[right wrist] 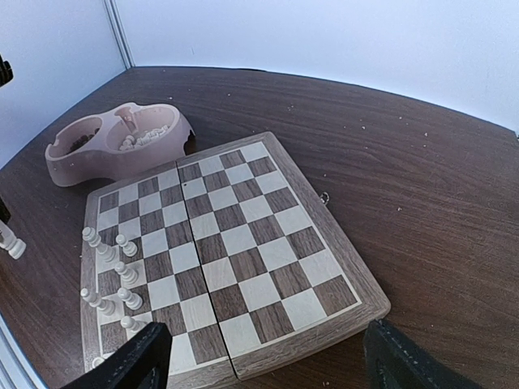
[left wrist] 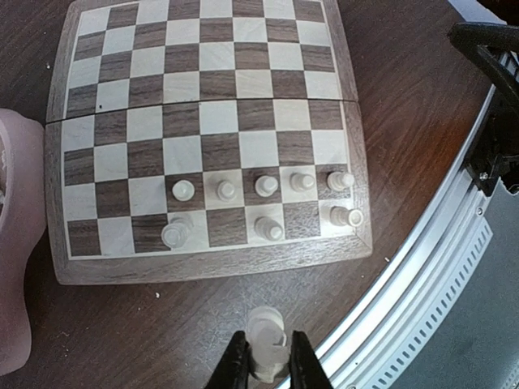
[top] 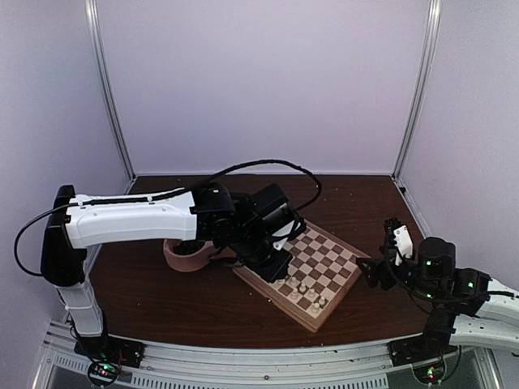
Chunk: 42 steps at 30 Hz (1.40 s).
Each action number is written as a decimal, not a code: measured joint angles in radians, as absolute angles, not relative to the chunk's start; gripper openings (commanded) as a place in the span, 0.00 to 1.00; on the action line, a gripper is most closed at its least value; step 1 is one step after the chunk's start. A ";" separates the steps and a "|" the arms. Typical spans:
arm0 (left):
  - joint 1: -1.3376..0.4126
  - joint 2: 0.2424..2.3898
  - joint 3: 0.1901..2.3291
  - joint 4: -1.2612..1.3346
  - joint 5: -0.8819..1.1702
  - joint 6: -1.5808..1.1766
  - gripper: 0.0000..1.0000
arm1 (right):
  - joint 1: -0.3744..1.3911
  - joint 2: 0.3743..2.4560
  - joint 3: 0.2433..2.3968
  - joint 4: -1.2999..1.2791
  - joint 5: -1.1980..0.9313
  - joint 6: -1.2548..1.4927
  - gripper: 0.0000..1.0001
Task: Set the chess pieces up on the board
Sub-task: Place the knight at g1.
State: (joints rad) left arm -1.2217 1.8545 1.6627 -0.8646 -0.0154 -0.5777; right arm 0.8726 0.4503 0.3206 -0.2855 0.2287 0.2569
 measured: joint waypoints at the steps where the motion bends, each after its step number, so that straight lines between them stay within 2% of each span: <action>1: -1.225 1.855 1.663 -0.860 -0.014 -0.578 0.14 | 0.873 0.450 0.321 -0.286 0.229 0.257 0.85; 42: -1.303 1.876 1.679 -0.776 0.022 -0.558 0.13 | 0.873 0.466 0.321 -0.280 0.229 0.257 0.85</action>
State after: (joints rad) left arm -1.3029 1.8755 1.6794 -0.7765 0.0219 -0.5583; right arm 0.8726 0.4664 0.3206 -0.2798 0.2295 0.2569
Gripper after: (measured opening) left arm 0.159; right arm 0.846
